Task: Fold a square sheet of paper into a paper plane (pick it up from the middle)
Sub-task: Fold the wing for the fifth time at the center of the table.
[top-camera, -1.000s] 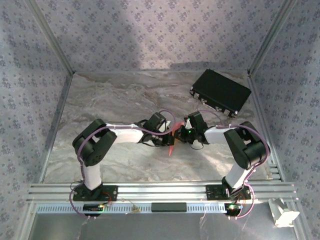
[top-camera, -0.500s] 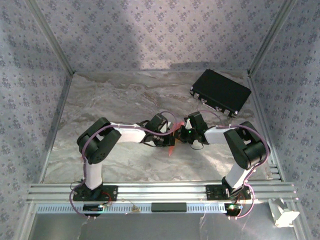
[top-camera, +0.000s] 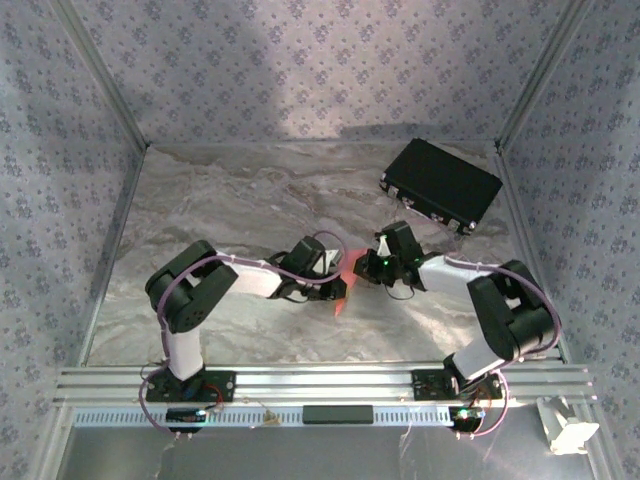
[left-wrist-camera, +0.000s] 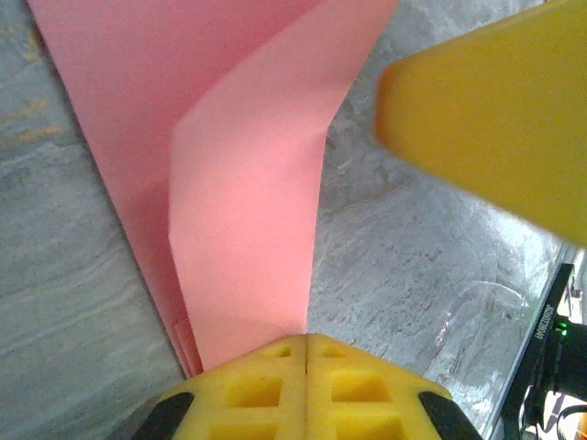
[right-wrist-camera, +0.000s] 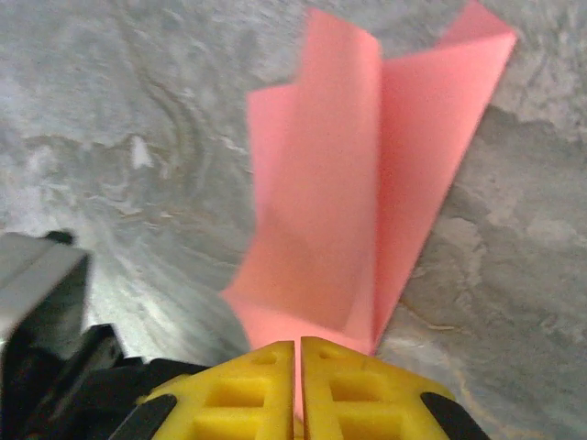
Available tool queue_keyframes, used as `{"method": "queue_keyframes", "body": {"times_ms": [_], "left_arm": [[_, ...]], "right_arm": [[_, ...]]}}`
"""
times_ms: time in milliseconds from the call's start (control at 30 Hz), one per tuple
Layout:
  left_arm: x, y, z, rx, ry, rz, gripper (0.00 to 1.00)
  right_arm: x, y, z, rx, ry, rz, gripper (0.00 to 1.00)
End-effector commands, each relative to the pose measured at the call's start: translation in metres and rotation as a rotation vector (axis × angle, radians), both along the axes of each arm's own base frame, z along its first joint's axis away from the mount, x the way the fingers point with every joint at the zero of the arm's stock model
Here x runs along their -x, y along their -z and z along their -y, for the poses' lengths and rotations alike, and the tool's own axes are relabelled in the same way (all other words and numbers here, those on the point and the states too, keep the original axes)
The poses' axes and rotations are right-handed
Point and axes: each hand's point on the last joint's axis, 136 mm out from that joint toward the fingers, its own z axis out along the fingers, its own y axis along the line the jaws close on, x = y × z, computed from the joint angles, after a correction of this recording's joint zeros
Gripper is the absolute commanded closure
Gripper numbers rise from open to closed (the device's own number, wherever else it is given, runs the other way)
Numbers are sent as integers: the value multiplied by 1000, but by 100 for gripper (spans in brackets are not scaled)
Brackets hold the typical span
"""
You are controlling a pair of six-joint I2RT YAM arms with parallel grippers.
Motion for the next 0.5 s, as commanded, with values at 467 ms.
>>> {"method": "queue_keyframes", "body": {"times_ms": [467], "left_arm": [[43, 54, -42, -190, 25, -174, 100]], "right_arm": [[7, 23, -21, 60, -92, -19, 90]]}}
